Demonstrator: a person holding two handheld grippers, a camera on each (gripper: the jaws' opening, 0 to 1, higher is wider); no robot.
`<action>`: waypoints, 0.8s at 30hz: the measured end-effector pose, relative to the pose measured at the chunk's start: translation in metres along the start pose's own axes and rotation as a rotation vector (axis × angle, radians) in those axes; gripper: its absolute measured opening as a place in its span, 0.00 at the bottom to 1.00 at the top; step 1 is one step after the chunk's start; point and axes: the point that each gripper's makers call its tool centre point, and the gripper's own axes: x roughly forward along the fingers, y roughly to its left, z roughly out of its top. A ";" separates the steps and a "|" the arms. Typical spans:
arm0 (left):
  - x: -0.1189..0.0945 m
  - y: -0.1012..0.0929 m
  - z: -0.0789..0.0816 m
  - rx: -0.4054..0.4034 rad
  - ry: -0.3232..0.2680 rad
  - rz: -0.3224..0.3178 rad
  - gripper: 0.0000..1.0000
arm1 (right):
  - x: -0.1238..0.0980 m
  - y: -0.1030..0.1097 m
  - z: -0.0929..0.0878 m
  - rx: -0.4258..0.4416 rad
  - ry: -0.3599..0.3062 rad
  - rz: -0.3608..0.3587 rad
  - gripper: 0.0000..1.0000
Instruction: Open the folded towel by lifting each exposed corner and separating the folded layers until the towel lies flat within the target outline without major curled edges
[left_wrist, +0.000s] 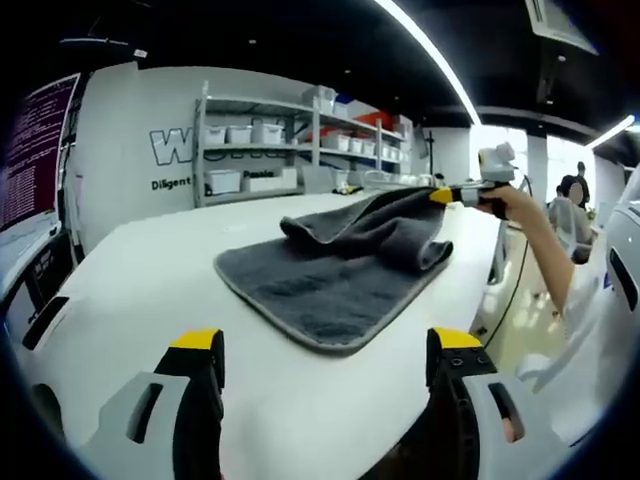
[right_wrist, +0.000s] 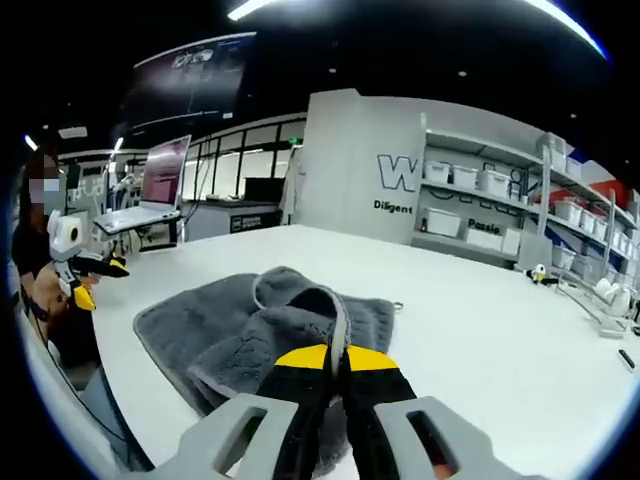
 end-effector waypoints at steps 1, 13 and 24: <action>0.000 0.000 0.000 0.000 0.001 0.001 0.81 | 0.000 -0.002 0.001 -0.006 0.002 -0.003 0.00; 0.003 -0.005 0.002 0.007 0.027 0.002 0.81 | -0.013 -0.043 0.010 -0.095 0.020 -0.089 0.00; 0.008 -0.015 0.002 0.022 0.045 0.002 0.81 | -0.017 -0.074 0.013 -0.165 0.042 -0.138 0.00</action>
